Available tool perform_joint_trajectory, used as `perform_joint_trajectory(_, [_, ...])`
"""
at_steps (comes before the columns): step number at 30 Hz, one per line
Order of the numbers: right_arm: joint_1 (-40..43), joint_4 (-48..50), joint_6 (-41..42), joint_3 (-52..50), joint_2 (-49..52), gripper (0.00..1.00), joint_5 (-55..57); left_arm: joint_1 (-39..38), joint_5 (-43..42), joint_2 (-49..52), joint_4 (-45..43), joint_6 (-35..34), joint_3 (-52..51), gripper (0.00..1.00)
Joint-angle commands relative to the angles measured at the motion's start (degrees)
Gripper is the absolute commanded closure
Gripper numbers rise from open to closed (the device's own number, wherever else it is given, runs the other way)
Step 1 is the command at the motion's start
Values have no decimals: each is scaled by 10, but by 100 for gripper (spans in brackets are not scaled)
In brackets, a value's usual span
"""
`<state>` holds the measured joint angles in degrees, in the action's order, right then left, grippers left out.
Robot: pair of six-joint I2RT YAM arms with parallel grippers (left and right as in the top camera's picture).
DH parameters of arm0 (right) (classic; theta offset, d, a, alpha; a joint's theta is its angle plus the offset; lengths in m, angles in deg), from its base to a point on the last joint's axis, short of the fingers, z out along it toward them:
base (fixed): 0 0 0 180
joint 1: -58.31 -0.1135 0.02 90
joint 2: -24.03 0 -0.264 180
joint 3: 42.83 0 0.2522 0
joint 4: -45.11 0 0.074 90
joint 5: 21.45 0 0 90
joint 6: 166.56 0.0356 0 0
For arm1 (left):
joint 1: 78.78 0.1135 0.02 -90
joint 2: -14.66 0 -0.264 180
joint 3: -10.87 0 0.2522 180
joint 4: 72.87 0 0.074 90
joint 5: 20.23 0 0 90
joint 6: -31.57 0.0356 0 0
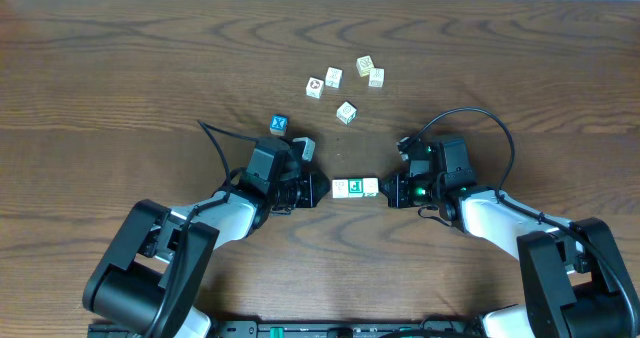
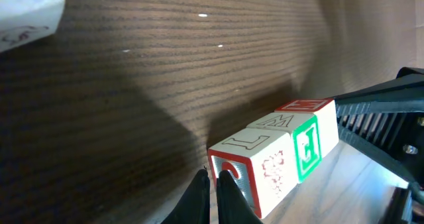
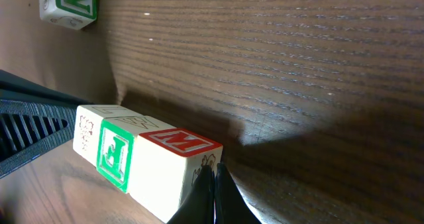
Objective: Lift 3 blocks
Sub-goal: 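Squeeze the row between both grippers, pressing ends toward each other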
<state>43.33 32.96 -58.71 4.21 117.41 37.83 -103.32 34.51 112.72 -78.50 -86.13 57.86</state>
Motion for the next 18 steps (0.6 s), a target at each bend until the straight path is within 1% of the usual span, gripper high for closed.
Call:
perform_joint_trajectory(1, [-5,3,8,0,4,99,-11,-2,-20,5,0,-20,3,92])
perform_joint_trajectory(5, [-5,3,8,0,4,99,-11,-2,-47,5,0,-22,5,93])
perform_joint_trajectory(13, [-5,3,8,0,4,99,-13,-2,-48,5,0,-22,5,93])
perform_joint_trajectory(18, [-12,2,23,0,4,99,-18,-2,-48,5,0,-22,5,93])
